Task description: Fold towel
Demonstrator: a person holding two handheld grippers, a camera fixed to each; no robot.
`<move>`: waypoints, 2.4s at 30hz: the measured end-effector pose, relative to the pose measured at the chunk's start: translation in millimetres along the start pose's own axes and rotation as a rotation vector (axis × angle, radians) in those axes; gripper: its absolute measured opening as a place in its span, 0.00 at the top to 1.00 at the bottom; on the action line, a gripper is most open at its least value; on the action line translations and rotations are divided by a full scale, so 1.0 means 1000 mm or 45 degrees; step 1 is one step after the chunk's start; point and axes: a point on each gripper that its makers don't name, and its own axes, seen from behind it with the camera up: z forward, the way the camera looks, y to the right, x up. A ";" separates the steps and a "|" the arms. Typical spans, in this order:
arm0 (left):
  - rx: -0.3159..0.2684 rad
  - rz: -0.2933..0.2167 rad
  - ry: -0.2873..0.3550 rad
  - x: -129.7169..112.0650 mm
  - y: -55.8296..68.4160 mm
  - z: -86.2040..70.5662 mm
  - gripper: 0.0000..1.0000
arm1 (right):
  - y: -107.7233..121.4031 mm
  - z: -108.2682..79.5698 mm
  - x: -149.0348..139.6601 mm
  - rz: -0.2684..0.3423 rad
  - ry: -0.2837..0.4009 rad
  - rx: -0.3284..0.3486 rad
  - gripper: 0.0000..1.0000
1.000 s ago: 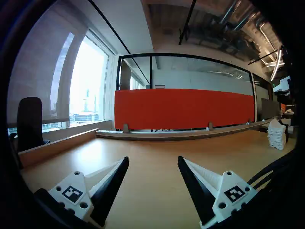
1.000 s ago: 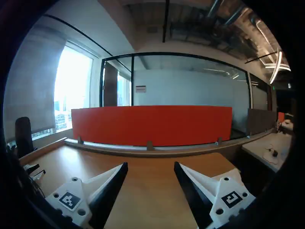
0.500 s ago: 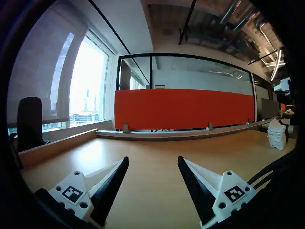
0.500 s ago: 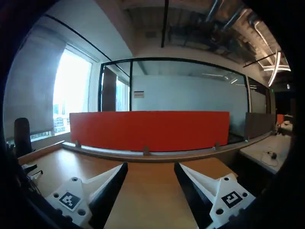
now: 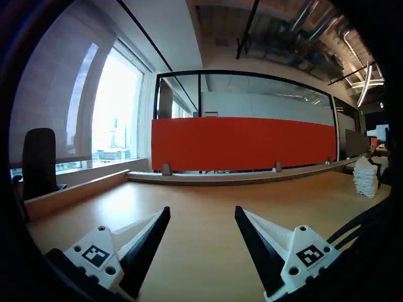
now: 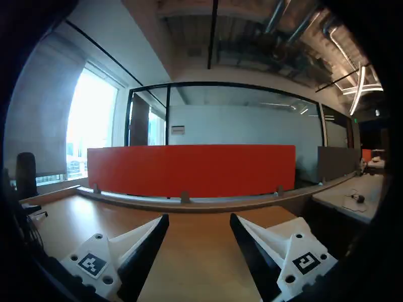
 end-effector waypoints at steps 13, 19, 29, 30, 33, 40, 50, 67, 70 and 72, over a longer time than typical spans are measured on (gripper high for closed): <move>0.000 0.000 0.000 0.001 0.000 0.000 0.04 | 0.012 0.000 -0.065 0.062 0.013 -0.031 0.06; 0.000 0.000 0.000 0.001 0.000 0.000 0.05 | 0.015 0.002 -0.084 0.074 -0.002 -0.047 0.06; 0.000 0.000 0.000 0.001 0.000 0.000 0.05 | 0.014 0.003 -0.102 0.050 -0.020 -0.042 0.06; 0.000 0.000 0.000 0.001 0.000 0.000 0.05 | 0.013 0.004 -0.103 0.048 -0.021 -0.040 0.06; 0.000 0.000 0.000 0.001 0.000 0.000 0.05 | 0.010 0.004 -0.107 0.042 -0.021 -0.035 0.06; 0.000 0.000 0.000 0.001 0.001 0.000 0.05 | 0.007 0.003 -0.111 0.013 -0.023 -0.034 0.06; 0.000 0.000 0.000 0.001 0.001 0.000 0.05 | -0.001 0.000 -0.107 -0.013 -0.009 -0.034 0.06; 0.000 0.000 0.000 0.002 0.000 0.000 0.05 | -0.001 -0.001 -0.106 -0.013 -0.009 -0.030 0.06; 0.000 0.000 0.000 0.002 0.000 0.000 0.05 | -0.001 -0.001 -0.106 -0.012 -0.009 -0.030 0.06; 0.000 0.000 0.000 0.002 0.000 0.000 0.05 | -0.001 -0.001 -0.107 -0.012 -0.009 -0.030 0.06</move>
